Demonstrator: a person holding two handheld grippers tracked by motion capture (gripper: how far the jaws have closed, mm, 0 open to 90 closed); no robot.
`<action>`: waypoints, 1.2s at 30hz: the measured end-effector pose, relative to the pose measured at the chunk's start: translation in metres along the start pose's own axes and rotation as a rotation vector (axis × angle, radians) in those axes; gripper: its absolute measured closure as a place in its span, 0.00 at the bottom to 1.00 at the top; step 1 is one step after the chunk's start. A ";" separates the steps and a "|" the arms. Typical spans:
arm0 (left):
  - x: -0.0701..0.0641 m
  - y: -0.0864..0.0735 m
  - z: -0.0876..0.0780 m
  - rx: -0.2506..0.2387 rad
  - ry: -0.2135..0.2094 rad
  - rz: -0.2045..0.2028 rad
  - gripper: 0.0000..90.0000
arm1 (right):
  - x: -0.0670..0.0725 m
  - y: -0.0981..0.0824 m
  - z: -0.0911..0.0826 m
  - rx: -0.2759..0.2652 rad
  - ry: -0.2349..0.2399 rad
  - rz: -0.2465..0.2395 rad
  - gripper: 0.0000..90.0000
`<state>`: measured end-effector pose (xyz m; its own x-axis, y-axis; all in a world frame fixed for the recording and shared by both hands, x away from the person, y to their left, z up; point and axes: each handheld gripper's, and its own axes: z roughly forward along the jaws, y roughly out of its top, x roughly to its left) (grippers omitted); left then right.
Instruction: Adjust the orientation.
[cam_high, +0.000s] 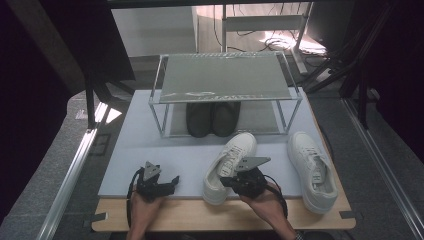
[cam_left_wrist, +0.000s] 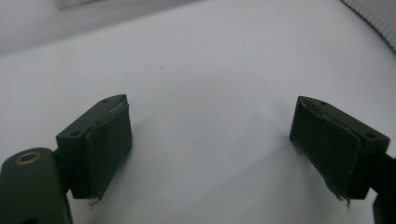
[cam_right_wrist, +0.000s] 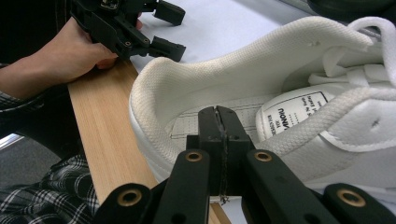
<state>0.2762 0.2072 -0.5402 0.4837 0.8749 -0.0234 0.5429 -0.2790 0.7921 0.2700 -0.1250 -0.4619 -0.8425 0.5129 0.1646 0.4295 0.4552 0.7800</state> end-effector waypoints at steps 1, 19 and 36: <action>0.000 0.000 0.000 0.000 0.000 0.000 0.14 | 0.000 -0.001 0.000 -0.001 -0.002 -0.002 1.00; 0.000 0.000 0.000 0.000 0.000 0.000 0.14 | -0.012 -0.011 -0.020 0.015 -0.046 0.022 1.00; 0.000 0.000 0.000 -0.001 0.002 -0.002 0.14 | -0.016 -0.020 -0.034 0.025 -0.084 0.036 1.00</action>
<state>0.2761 0.2068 -0.5403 0.4814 0.8762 -0.0238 0.5433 -0.2770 0.7925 0.2639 -0.1672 -0.4592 -0.7967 0.5879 0.1403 0.4679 0.4528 0.7590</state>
